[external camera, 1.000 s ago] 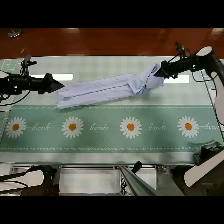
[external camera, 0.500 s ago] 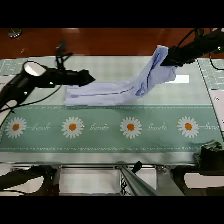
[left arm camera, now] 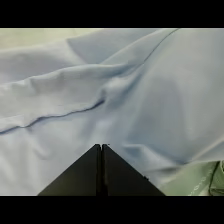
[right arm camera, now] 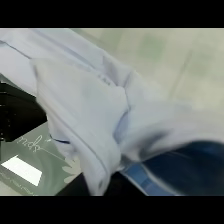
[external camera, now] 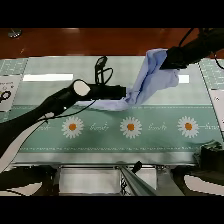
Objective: Fold the shirts.
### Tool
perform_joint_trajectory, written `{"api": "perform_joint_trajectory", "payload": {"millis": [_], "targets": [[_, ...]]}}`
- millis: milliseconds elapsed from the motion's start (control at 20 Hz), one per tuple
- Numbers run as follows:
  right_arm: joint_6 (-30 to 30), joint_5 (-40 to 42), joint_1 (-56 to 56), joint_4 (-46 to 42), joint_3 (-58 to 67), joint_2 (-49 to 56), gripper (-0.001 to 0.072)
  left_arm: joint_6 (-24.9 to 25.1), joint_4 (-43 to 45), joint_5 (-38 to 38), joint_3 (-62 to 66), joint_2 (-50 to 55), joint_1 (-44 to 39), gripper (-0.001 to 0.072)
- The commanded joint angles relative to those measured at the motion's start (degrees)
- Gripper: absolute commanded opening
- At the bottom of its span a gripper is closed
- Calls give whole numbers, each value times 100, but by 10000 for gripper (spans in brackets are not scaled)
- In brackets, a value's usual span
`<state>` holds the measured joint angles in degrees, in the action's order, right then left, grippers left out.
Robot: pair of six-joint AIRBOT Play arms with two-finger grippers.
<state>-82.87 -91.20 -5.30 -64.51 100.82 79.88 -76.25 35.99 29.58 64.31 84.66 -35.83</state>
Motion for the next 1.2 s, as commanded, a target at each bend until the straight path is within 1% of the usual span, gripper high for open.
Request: {"api": "perform_joint_trajectory", "payload": {"millis": [0, 100, 150, 400, 550, 700, 850, 1000, 1100, 1150], "targets": [[-76, -229, -136, -94, 4, -52, 20, -284, -7, -319, 4, 251, -317, 14], [-79, -227, -136, -146, 4, -52, 21, -527, -37, -348, 7, 422, -343, 14], [-74, -227, -136, -205, 4, -52, 20, -570, -149, -345, 7, 529, -365, 14], [-48, -227, -136, -227, 4, -52, 20, -570, -476, -354, 7, 922, -584, 14], [-44, -229, -133, -234, 4, -52, 21, -568, -968, -358, 7, 1165, -658, 14], [-22, -221, -133, -474, 4, -52, 21, -496, -1029, -428, 7, 1134, -608, 13], [22, -133, -136, -505, -2, -50, 21, -79, -970, -470, 4, 660, -289, 12], [-24, 149, -170, -520, -2, -26, 20, -98, -205, -579, 2, -341, 46, 12], [-87, 466, -382, -717, 0, 72, 21, -98, 372, -555, 2, -1123, 378, 12], [-129, 590, -549, -743, 0, 140, 21, -98, 529, -518, 2, -1513, 597, 12]]}}
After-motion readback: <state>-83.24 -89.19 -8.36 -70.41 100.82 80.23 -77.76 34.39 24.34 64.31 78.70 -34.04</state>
